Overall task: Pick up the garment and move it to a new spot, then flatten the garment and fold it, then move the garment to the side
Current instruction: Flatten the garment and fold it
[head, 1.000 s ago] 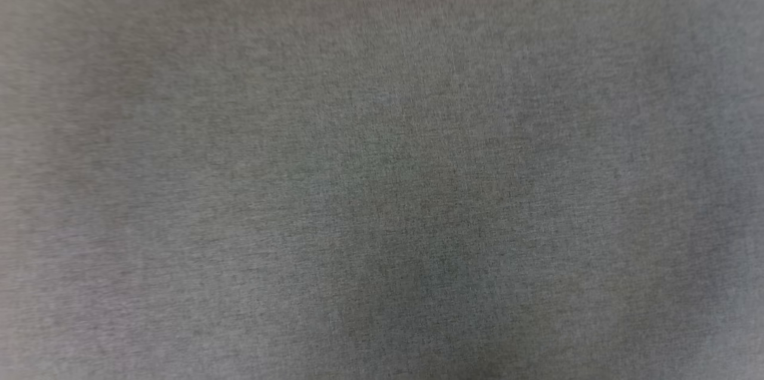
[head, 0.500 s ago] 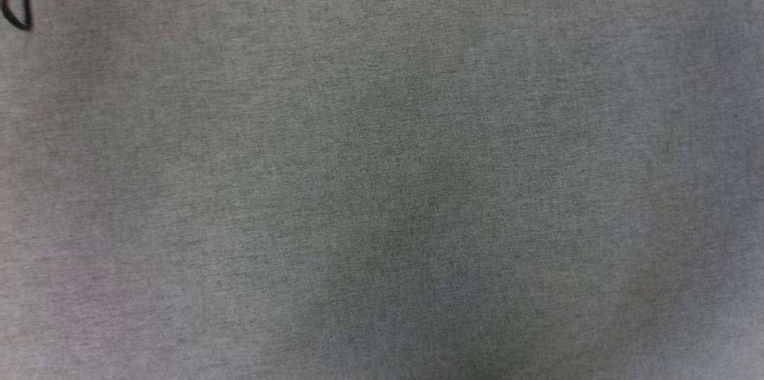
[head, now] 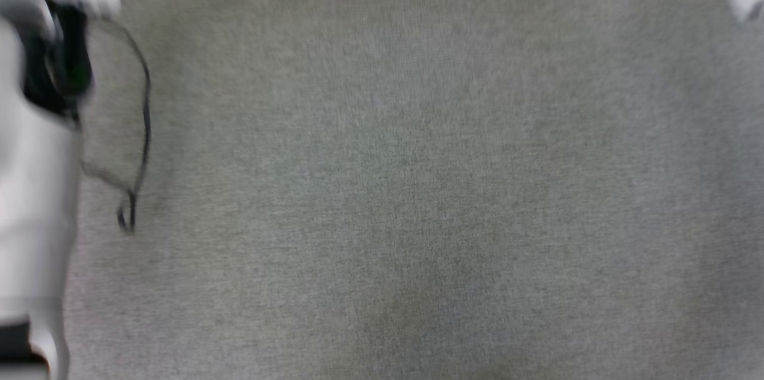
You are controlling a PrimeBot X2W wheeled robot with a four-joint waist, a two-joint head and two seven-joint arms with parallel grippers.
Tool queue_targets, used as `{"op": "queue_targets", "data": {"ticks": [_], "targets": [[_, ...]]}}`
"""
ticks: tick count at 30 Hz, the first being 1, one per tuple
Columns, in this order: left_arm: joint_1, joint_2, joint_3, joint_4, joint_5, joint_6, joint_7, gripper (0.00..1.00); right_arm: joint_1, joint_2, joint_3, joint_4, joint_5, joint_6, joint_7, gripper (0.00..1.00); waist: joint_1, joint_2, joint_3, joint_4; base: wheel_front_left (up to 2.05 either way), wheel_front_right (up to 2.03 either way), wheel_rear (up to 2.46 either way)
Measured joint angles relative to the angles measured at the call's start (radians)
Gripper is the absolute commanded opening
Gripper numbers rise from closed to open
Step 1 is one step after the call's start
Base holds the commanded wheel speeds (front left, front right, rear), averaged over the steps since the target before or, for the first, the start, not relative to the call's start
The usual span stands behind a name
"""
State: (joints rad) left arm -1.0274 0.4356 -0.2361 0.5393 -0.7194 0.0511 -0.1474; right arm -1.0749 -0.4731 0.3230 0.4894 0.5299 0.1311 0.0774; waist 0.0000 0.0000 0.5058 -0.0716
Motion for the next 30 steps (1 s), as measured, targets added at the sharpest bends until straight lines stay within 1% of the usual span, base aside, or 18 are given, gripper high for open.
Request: {"op": "queue_targets", "data": {"ticks": [2, 6, 9, 11, 14, 16, 18, 23, 25, 30], "targets": [[0.116, 0.005, 0.013, -0.047, -0.014, 0.011, -0.018, 0.0, 0.104, -0.007, -0.011, -0.04, 0.018, 0.0, 0.006, 0.0, 0.0, 0.0, -0.039, 0.004, 0.0, 0.0, 0.0], [0.352, 0.01, 0.036, -0.148, -0.04, 0.052, -0.047, 0.0, 0.301, -0.004, -0.041, -0.11, 0.03, 0.0, 0.03, 0.0, -0.0001, 0.0, -0.118, 0.01, 0.0, 0.0, 0.0], [0.516, 0.006, 0.038, -0.222, -0.047, 0.086, -0.05, 0.0, 0.45, 0.005, -0.082, -0.159, 0.032, 0.0, 0.049, 0.0, -0.0001, 0.0, -0.176, 0.014, 0.0, 0.0, 0.0], [0.608, 0.01, 0.038, -0.272, -0.052, 0.107, -0.043, 0.0, 0.541, 0.015, -0.104, -0.186, 0.032, 0.0, 0.081, 0.0, -0.0002, 0.0, -0.212, 0.018, 0.0, 0.0, 0.0], [0.739, 0.028, 0.031, -0.341, -0.05, 0.145, -0.021, 0.0, 0.678, 0.049, -0.131, -0.224, 0.026, 0.0, 0.11, 0.0, -0.0003, 0.0, -0.261, 0.02, 0.0, 0.0, 0.0], [0.828, 0.03, 0.026, -0.383, -0.05, 0.174, -0.006, 0.0, 0.76, 0.07, -0.156, -0.249, 0.014, 0.0, 0.124, 0.0, -0.0003, 0.0, -0.289, 0.019, 0.0, 0.0, 0.0], [0.917, 0.031, 0.028, -0.419, -0.059, 0.201, 0.005, 0.0, 0.83, 0.104, -0.188, -0.27, 0.02, 0.0, 0.138, 0.0, -0.0004, 0.0, -0.314, 0.015, 0.0, 0.0, 0.0], [1.103, 0.023, 0.013, -0.493, -0.064, 0.264, 0.029, 0.0, 1.01, 0.172, -0.262, -0.29, -0.023, 0.0, 0.176, 0.0, -0.0003, 0.0, -0.37, 0.002, 0.0, 0.0, 0.0], [1.159, 0.019, 0.015, -0.509, -0.077, 0.281, 0.036, 0.0, 1.079, 0.21, -0.309, -0.293, -0.028, 0.0, 0.19, 0.0, -0.0003, 0.0, -0.392, 0.002, 0.0, 0.0, 0.0], [1.275, 0.016, 0.006, -0.544, -0.088, 0.315, 0.06, 0.0, 1.236, 0.269, -0.388, -0.339, -0.09, 0.0, 0.24, 0.0, -0.0003, 0.0, -0.448, 0.011, 0.0, 0.0, 0.0]]}}
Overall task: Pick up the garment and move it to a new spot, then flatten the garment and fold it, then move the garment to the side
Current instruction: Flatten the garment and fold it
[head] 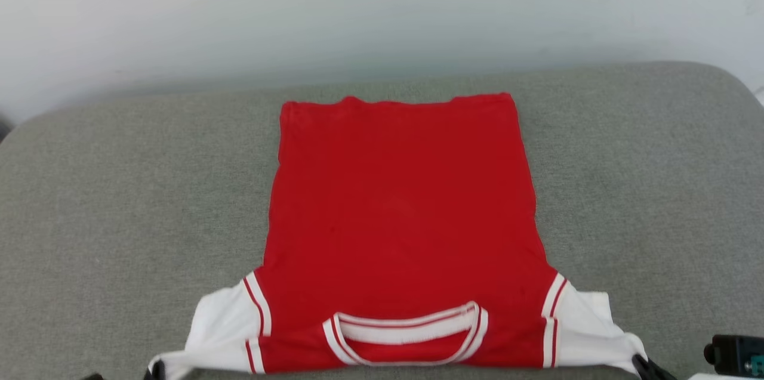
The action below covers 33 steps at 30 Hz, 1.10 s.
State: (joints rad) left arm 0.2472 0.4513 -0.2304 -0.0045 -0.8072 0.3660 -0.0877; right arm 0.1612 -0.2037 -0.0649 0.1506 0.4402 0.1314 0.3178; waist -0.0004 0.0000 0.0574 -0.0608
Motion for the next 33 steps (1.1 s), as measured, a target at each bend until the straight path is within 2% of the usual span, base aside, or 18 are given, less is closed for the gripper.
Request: {"op": "queue_targets", "data": {"ticks": [2, 3, 4, 5, 11, 16, 21, 25, 31, 33], "targets": [[0.027, -0.009, -0.011, -0.013, -0.007, 0.013, 0.013, 0.0, 0.037, 0.019, -0.021, -0.03, -0.018, 0.0, 0.016, 0.0, 0.0, 0.0, -0.014, 0.004, 0.0, 0.0, 0.0], [0.037, -0.011, -0.016, -0.019, -0.007, 0.016, 0.016, 0.0, 0.049, 0.025, -0.027, -0.043, -0.035, 0.0, 0.021, 0.22, 0.0, 0.0, -0.018, 0.005, 0.0, 0.0, 0.0], [0.042, -0.015, -0.021, -0.023, -0.007, 0.02, 0.018, 0.0, 0.057, 0.032, -0.032, -0.052, -0.043, 0.0, 0.038, 0.8, 0.0, 0.0, -0.02, 0.007, 0.0, 0.0, 0.0], [0.044, -0.019, -0.027, -0.029, -0.006, 0.022, 0.02, 0.0, 0.066, 0.041, -0.036, -0.063, -0.043, 0.0, 0.05, 1.0, 0.0, 0.0, -0.02, 0.008, 0.0, 0.0, 0.0], [0.033, -0.042, -0.049, -0.051, 0.001, 0.022, 0.02, 0.0, 0.037, 0.049, -0.064, -0.138, -0.045, 0.0, 0.089, 1.0, 0.0001, 0.0, -0.004, 0.024, 0.0, 0.0, 0.0], [-0.003, -0.047, -0.055, -0.058, 0.012, 0.011, 0.0, 0.0, -0.14, 0.026, -0.139, -0.138, -0.039, 0.0, 0.104, 1.0, 0.0003, 0.0, 0.03, 0.042, 0.0, 0.0, 0.0], [-0.079, -0.049, -0.074, -0.075, 0.04, -0.007, -0.017, 0.0, -0.416, -0.002, -0.18, 0.011, -0.024, 0.0, 0.159, 1.0, 0.0004, 0.0, 0.091, 0.07, 0.0, 0.0, 0.0], [-0.134, -0.056, -0.095, -0.092, 0.066, -0.023, -0.03, 0.0, -0.627, -0.023, -0.184, 0.155, -0.026, 0.0, 0.243, 1.0, 0.0005, 0.0, 0.144, 0.108, 0.0, 0.0, 0.0], [-0.225, -0.081, -0.128, -0.123, 0.092, -0.048, -0.046, 0.0, -0.935, -0.071, -0.208, 0.352, -0.066, 0.0, 0.432, 1.0, 0.0006, 0.0, 0.249, 0.172, 0.0, 0.0, 0.0], [-0.264, -0.089, -0.148, -0.132, 0.105, -0.059, -0.05, 0.0, -1.063, -0.076, -0.222, 0.418, -0.119, 0.0, 0.511, 1.0, 0.0006, 0.0, 0.304, 0.206, 0.0, 0.0, 0.0]]}}
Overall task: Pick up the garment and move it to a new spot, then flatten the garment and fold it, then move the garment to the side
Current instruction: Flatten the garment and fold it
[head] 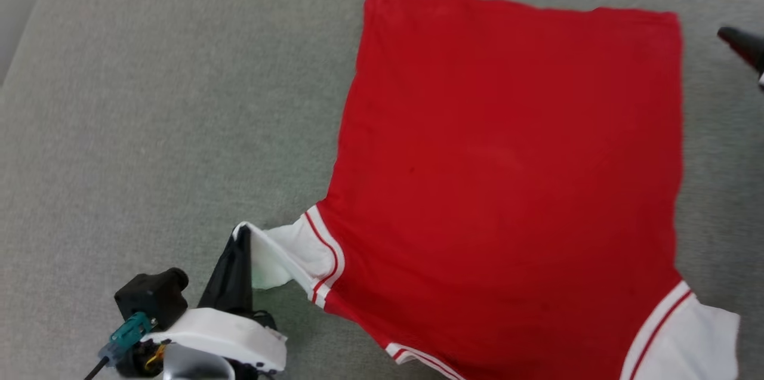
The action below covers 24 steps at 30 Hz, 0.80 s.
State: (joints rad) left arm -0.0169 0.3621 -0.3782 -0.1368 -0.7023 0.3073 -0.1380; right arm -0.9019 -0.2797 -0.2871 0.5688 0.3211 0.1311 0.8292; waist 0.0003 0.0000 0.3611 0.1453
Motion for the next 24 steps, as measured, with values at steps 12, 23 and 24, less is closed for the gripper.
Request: {"op": "queue_targets", "data": {"ticks": [12, 23, 24], "targets": [[-0.111, -0.055, -0.059, -0.002, 0.039, -0.044, -0.044, 0.0, -0.208, 0.016, -0.115, 0.121, -0.196, 0.0, 0.115, 1.0, 0.0, 0.0, 0.191, 0.112, 0.0, 0.0, 0.0], [-0.133, -0.06, -0.049, 0.037, 0.029, -0.063, -0.059, 0.0, -0.257, 0.031, -0.199, 0.148, -0.295, 0.0, 0.193, 0.0, -0.0002, 0.0, 0.215, 0.135, 0.0, 0.0, 0.0], [-0.135, -0.06, -0.05, 0.039, 0.029, -0.064, -0.059, 0.0, -0.257, 0.035, -0.192, 0.147, -0.297, 0.0, 0.192, 0.0, -0.0002, 0.0, 0.213, 0.135, 0.0, 0.0, 0.0]]}}
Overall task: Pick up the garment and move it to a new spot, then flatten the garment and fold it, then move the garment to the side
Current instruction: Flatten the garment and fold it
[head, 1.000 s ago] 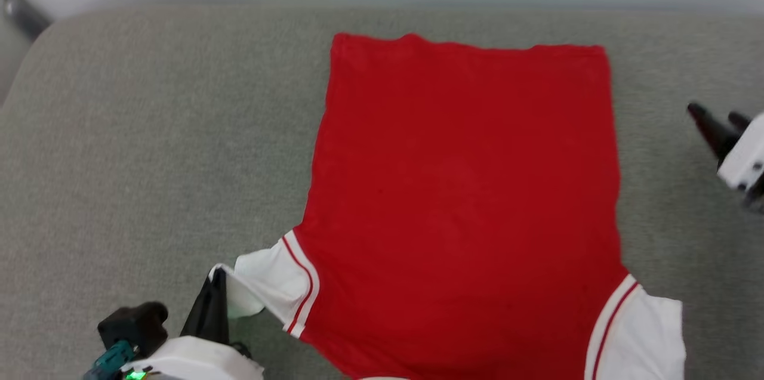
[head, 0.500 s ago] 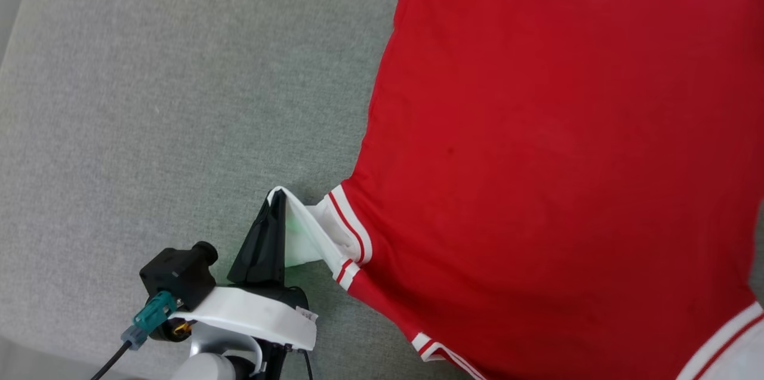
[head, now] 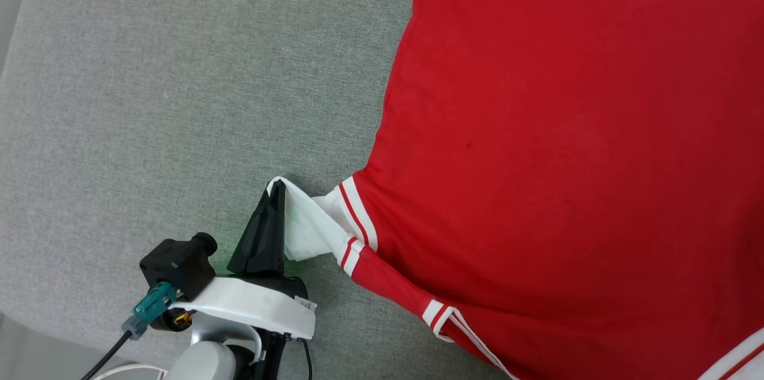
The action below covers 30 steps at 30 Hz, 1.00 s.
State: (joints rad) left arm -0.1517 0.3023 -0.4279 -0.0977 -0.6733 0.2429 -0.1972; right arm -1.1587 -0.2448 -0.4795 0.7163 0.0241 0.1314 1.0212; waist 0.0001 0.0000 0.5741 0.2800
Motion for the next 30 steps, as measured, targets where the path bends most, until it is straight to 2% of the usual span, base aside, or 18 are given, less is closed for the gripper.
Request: {"op": "queue_targets", "data": {"ticks": [7, 16, 17, 19, 24, 28, 30], "targets": [[0.004, 0.006, 0.002, 0.025, -0.012, -0.005, 0.002, 0.0, 0.016, -0.025, 0.099, -0.016, 0.01, 0.0, -0.021, 0.0, 0.0001, 0.0, -0.045, -0.01, 0.0, 0.0, 0.0], [0.059, 0.036, 0.012, 0.058, -0.036, 0.001, 0.023, 0.0, 0.106, -0.144, 0.302, -0.139, 0.127, 0.0, -0.026, 0.0, 0.0, 0.0, -0.17, -0.059, 0.0, 0.0, 0.0], [0.078, 0.042, 0.016, 0.061, -0.044, 0.005, 0.026, 0.0, 0.164, -0.188, 0.333, -0.198, 0.181, 0.0, -0.021, 0.0, 0.0, 0.0, -0.208, -0.075, 0.0, 0.0, 0.0], [0.089, 0.044, 0.019, 0.062, -0.047, 0.008, 0.027, 0.0, 0.202, -0.213, 0.349, -0.23, 0.213, 0.0, -0.017, 0.0, 0.0, 0.0, -0.228, -0.084, 0.0, 0.0, 0.0], [0.147, 0.079, 0.057, 0.06, -0.063, 0.032, 0.027, 0.0, 0.438, -0.3, 0.344, -0.384, 0.345, 0.0, 0.022, 0.0, -0.0003, 0.0, -0.315, -0.139, 0.0, 0.0, 0.0], [0.178, 0.103, 0.085, 0.052, -0.074, 0.05, 0.032, 0.0, 0.675, -0.305, 0.29, -0.478, 0.394, 0.0, 0.037, 0.0, -0.0003, 0.0, -0.357, -0.207, 0.0, 0.0, 0.0], [0.195, 0.11, 0.089, 0.048, -0.08, 0.059, 0.042, 0.0, 0.804, -0.281, 0.257, -0.506, 0.417, 0.0, 0.038, 0.0, -0.0003, 0.0, -0.375, -0.241, 0.0, 0.0, 0.0]]}}
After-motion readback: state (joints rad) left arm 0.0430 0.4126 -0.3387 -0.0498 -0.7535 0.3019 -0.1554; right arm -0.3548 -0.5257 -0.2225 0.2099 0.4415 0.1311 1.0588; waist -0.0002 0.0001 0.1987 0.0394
